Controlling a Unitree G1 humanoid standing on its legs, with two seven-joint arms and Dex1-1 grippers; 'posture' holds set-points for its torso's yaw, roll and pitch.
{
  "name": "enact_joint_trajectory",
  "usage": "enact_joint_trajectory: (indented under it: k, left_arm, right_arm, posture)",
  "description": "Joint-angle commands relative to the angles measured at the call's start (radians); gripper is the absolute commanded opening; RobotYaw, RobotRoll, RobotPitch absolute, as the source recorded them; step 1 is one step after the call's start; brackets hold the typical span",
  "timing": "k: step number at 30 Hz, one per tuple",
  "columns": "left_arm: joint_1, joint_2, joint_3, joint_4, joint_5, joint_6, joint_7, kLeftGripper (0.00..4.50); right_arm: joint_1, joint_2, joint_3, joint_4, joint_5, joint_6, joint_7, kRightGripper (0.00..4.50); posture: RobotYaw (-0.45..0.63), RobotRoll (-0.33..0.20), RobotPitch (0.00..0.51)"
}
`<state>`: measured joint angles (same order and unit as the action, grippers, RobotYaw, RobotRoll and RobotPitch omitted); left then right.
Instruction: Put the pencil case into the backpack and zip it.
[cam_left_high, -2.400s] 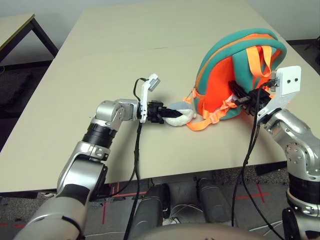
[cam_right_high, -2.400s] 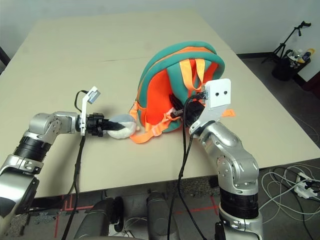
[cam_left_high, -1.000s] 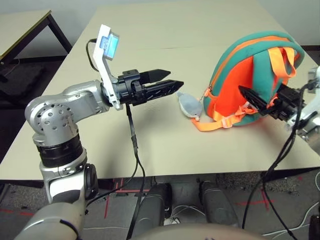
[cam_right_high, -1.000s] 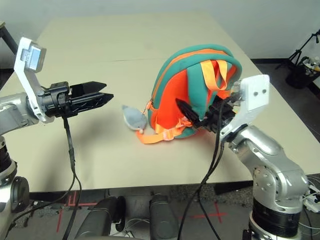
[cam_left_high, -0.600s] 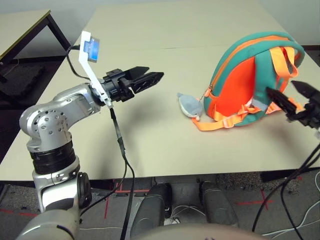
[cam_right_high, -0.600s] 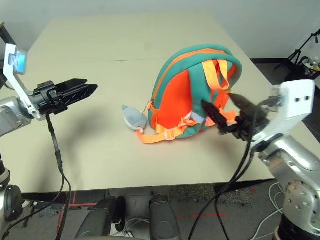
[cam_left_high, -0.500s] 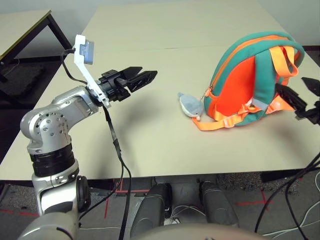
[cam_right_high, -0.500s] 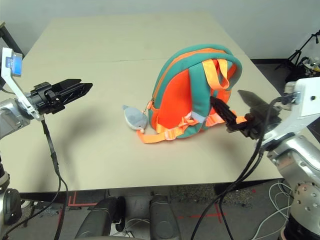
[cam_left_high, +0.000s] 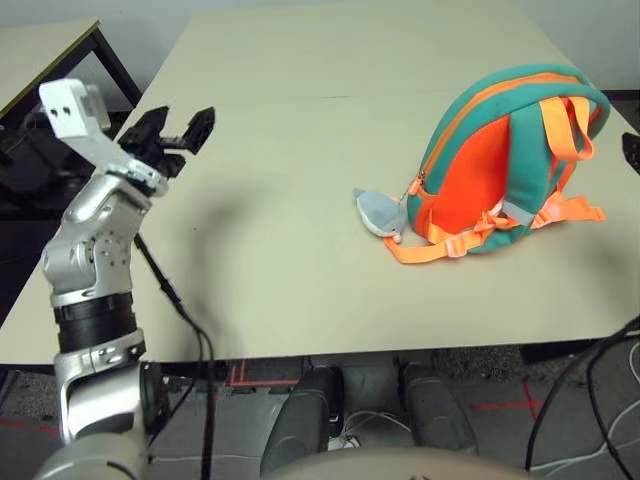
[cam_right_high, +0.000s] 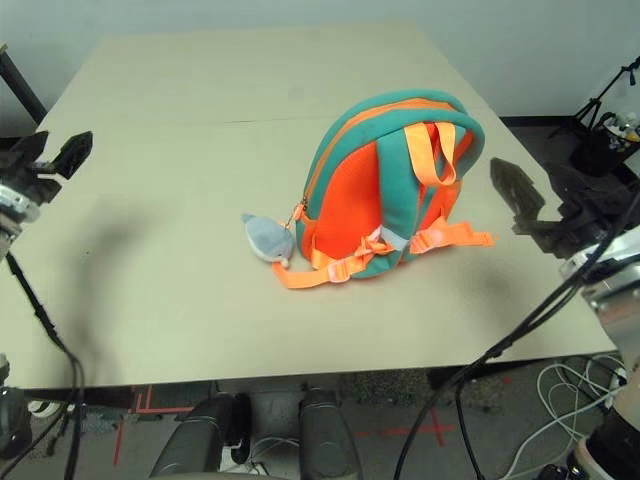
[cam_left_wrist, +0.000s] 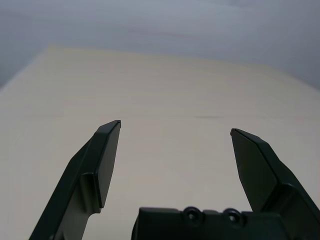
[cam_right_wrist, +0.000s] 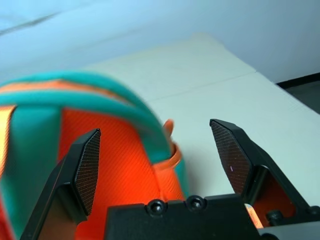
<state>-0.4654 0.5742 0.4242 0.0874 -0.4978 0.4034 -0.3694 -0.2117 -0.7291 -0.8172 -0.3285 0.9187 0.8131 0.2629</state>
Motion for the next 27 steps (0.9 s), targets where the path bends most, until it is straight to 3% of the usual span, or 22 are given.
enact_joint_trajectory:
  k: [1, 6, 13, 21, 27]
  left_arm:
    - [0.03, -0.009, 0.02, 0.029, 0.038, -0.048, 0.029, 4.5]
    - [0.06, -0.032, 0.032, 0.053, 0.077, -0.117, 0.079, 4.5]
    - [0.089, -0.051, 0.048, 0.12, 0.134, -0.231, 0.128, 4.5]
    - [0.149, -0.086, 0.025, 0.199, 0.196, -0.349, 0.154, 4.5]
    - [0.167, -0.122, 0.011, 0.202, 0.204, -0.361, 0.158, 4.5]
  right_arm:
    - [-0.008, 0.003, -0.031, 0.067, -0.045, -0.072, -0.018, 4.48]
    - [0.0, 0.041, 0.054, 0.218, -0.214, -0.279, 0.018, 4.48]
    - [-0.103, 0.058, 0.213, 0.541, -0.379, -0.518, 0.138, 4.48]
    - [-0.275, 0.043, 0.273, 0.957, -0.491, -0.747, 0.193, 4.48]
    - [-0.336, 0.024, 0.277, 1.099, -0.517, -0.824, 0.225, 4.48]
  posture:
    - [-0.12, 0.0, 0.105]
    - [-0.09, 0.0, 0.097]
    - [-0.05, 0.0, 0.09]
    - [0.01, 0.0, 0.095]
    - [0.02, 0.0, 0.1]
